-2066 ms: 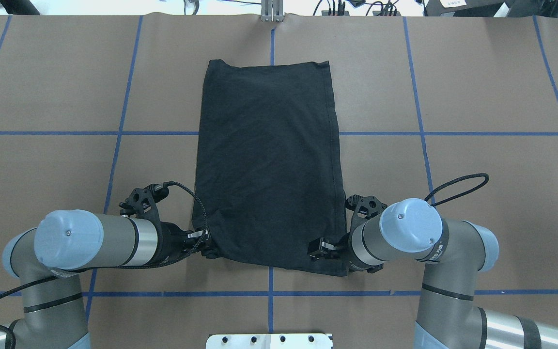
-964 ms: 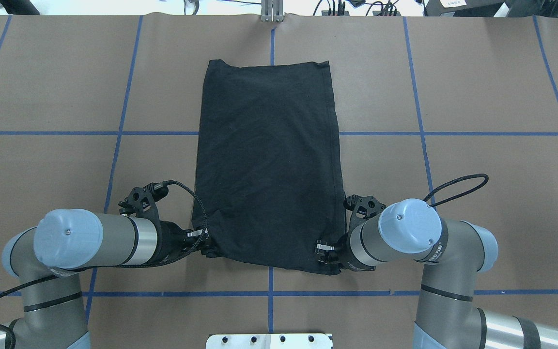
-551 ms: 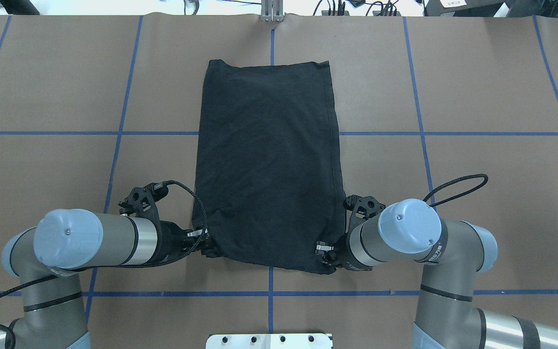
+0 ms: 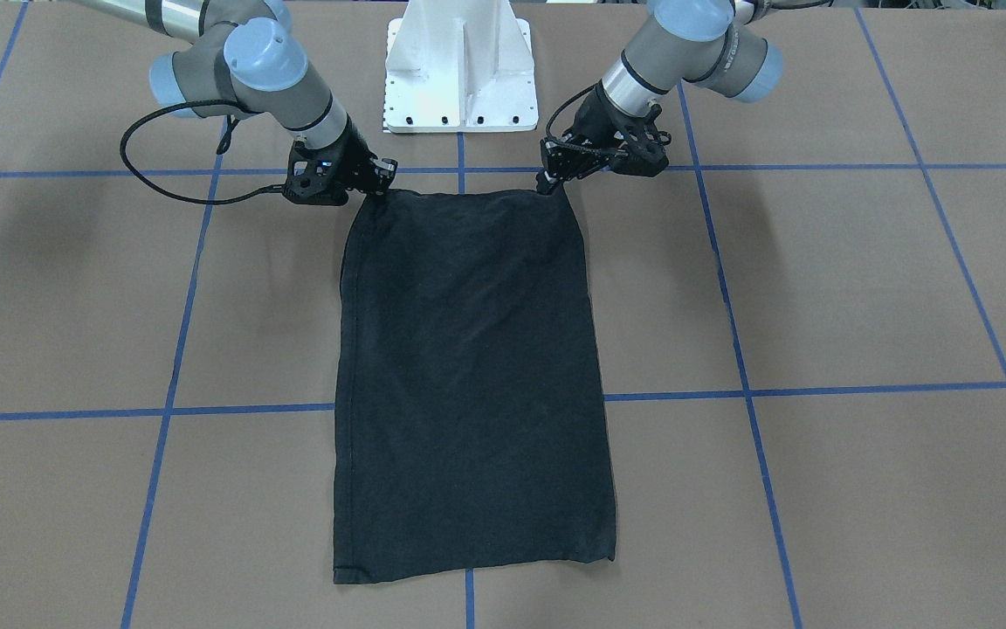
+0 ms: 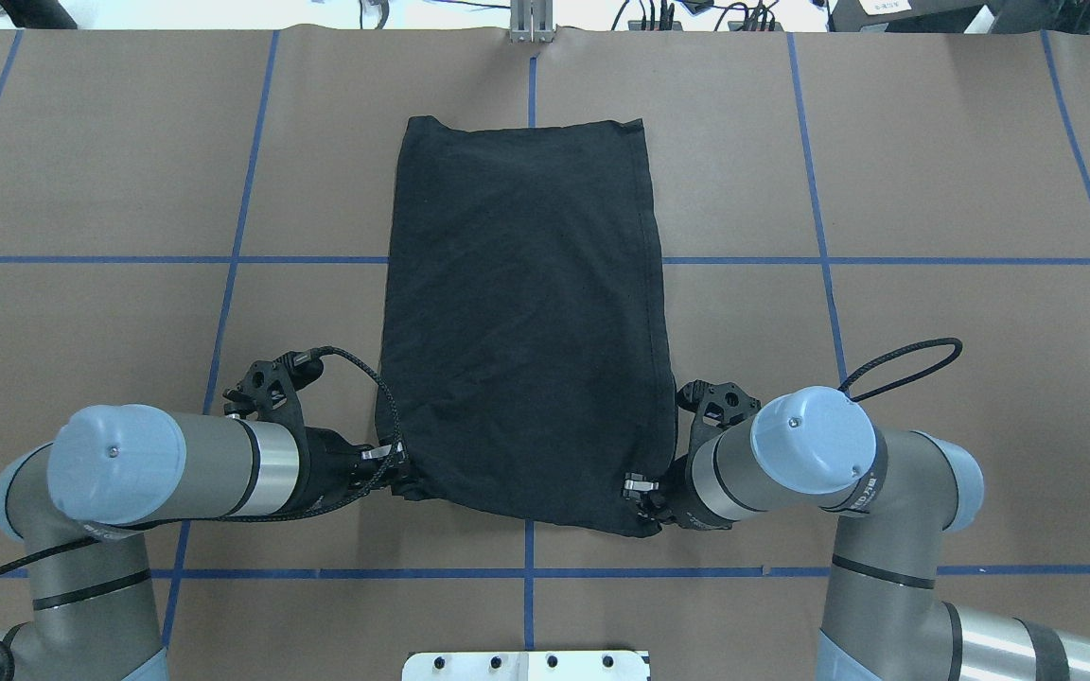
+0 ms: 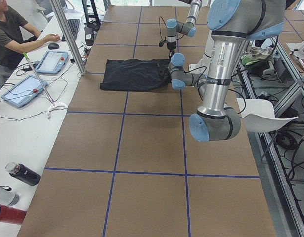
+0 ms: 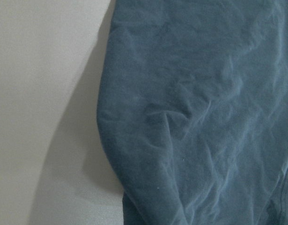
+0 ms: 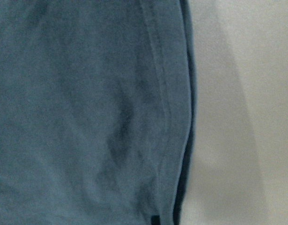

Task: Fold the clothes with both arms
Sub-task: 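Hold the near corners firmly with both grippers, pinching the hem, then lift the near corners with both grippers and fold them toward the far edge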

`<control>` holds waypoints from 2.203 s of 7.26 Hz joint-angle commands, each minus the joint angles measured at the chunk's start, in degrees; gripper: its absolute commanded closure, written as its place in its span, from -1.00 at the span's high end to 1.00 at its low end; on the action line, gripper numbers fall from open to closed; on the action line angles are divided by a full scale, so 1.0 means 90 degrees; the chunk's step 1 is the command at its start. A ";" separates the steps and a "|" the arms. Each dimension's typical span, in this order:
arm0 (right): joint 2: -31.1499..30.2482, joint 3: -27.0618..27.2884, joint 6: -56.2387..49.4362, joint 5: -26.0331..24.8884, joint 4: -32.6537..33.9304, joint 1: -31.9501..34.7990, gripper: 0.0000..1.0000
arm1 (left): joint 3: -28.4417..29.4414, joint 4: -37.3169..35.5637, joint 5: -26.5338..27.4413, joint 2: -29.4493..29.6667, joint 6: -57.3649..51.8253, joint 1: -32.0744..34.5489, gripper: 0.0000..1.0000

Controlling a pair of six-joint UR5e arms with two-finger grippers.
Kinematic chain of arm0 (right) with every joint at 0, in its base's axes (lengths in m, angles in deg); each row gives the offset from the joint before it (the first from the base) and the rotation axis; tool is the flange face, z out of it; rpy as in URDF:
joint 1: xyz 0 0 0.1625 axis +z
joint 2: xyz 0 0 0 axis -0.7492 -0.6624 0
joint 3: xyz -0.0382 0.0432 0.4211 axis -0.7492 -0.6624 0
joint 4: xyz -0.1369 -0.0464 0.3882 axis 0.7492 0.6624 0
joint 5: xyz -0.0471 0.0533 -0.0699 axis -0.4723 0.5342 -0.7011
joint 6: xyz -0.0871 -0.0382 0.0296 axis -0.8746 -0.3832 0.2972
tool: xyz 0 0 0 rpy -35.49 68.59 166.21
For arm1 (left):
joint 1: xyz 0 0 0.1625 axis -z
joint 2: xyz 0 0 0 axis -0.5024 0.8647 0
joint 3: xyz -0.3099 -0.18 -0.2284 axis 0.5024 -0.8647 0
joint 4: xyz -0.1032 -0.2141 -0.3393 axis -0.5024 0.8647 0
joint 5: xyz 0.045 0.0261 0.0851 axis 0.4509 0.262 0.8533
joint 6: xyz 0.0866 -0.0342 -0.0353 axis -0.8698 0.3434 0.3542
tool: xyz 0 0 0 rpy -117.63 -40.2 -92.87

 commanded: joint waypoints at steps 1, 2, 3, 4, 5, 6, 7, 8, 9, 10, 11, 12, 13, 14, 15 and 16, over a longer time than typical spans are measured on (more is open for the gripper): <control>-0.0323 0.0361 -0.0061 0.0600 -0.0158 0.0003 -1.00 | -0.0059 -0.0004 0.0009 -0.0021 0.0021 -0.0024 -1.00; -0.0499 0.0343 -0.0061 0.0953 -0.0537 0.0012 -1.00 | -0.0060 -0.0004 0.0019 -0.0011 0.0059 -0.0073 -1.00; -0.0723 0.0343 -0.0061 0.1024 -0.0850 0.0003 -1.00 | -0.0098 -0.0004 0.0009 -0.0011 0.0060 -0.0112 -1.00; -0.0851 0.0343 -0.0061 0.1092 -0.1124 0.0003 -1.00 | -0.0195 -0.0004 0.0009 -0.0021 0.0069 -0.0267 -1.00; -0.0871 0.0334 -0.0051 0.1345 -0.1184 0.0003 -1.00 | -0.0341 -0.0004 0.0009 -0.0117 0.0089 -0.0462 -1.00; -0.0862 0.0343 -0.0051 0.1463 -0.1185 0.0003 -1.00 | -0.0420 -0.0004 0.0009 -0.0128 0.0099 -0.0696 -1.00; -0.0871 0.0382 -0.0051 0.1464 -0.1195 0.0003 -1.00 | -0.0431 -0.0004 0.0009 -0.0128 0.0109 -0.0853 -1.00; -0.0862 0.0392 -0.0051 0.1464 -0.1195 0.0003 -1.00 | -0.0469 -0.0004 0.0009 -0.0128 0.0109 -0.0893 -1.00; -0.0842 0.0431 -0.0051 0.1493 -0.1204 0.0003 -1.00 | -0.0595 -0.0013 -0.0010 -0.0138 0.0109 -0.0884 -1.00; -0.0804 0.0450 -0.0051 0.1687 -0.1214 0.0196 -1.00 | -0.0751 -0.0013 -0.0136 -0.0109 0.0109 -0.0864 -1.00; -0.0784 0.0412 -0.0061 0.1728 -0.1311 0.0488 -1.00 | -0.0705 -0.0004 -0.0156 -0.0041 0.0089 -0.0545 -1.00; -0.0745 0.0412 -0.0071 0.1728 -0.1331 0.0733 -1.00 | -0.0540 -0.0013 -0.0166 0.0211 0.0031 -0.0184 -1.00; -0.0638 0.0412 -0.0061 0.1670 -0.1331 0.0870 -1.00 | -0.0316 -0.0013 -0.0176 0.0397 0.0011 0.0071 -1.00; -0.0569 0.0383 -0.0051 0.1640 -0.1322 0.1104 -1.00 | -0.0052 0.0074 -0.0167 0.0564 0.0001 0.0257 -1.00; -0.0317 0.0257 -0.0061 0.1640 -0.1312 0.1406 -1.00 | 0.0337 0.0104 -0.0166 0.0894 0.0011 0.0501 -1.00; -0.0006 0.0033 -0.0032 0.1640 -0.1312 0.1631 -1.00 | 0.0612 0.0113 -0.0176 0.1120 0.0011 0.0813 -1.00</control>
